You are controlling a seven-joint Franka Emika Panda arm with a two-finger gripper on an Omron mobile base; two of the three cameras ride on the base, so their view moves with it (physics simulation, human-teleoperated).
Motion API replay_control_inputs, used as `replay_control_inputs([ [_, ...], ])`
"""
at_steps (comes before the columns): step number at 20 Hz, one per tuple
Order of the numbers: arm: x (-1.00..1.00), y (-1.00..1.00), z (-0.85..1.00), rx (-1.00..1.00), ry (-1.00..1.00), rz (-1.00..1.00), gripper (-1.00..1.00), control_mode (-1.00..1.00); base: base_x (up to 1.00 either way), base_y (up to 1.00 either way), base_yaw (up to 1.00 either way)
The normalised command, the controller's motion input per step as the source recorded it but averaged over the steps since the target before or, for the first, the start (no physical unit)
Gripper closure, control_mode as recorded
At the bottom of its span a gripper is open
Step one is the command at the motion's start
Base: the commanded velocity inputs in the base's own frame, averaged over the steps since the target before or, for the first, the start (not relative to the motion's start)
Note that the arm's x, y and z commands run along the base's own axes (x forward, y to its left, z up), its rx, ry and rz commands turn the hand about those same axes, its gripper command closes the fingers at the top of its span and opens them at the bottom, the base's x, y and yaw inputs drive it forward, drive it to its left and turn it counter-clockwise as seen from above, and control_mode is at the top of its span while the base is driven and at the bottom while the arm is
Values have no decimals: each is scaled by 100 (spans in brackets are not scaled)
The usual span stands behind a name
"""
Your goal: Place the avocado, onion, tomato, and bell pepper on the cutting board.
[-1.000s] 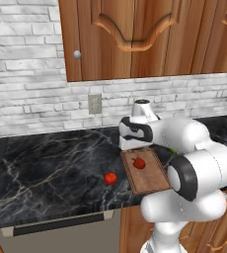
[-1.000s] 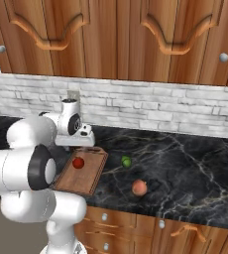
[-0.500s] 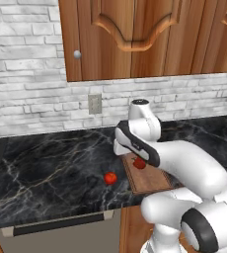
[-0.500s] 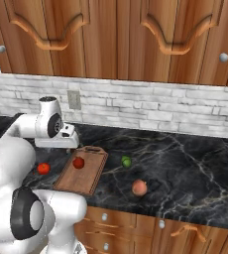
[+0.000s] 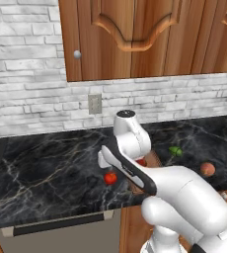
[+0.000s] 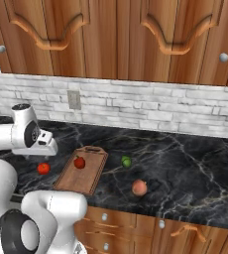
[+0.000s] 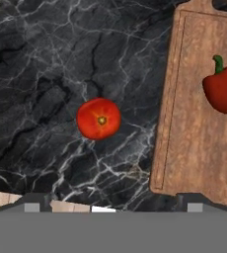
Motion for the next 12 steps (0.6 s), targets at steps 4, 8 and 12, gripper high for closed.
replay_control_inputs([
  [4,10,46,0,0,7,0,-100,-100,0,0,0],
  [8,26,38,0,0,6,0,-100,-100,0,0,0],
  [12,28,25,0,0,3,0,-100,-100,0,0,0],
])
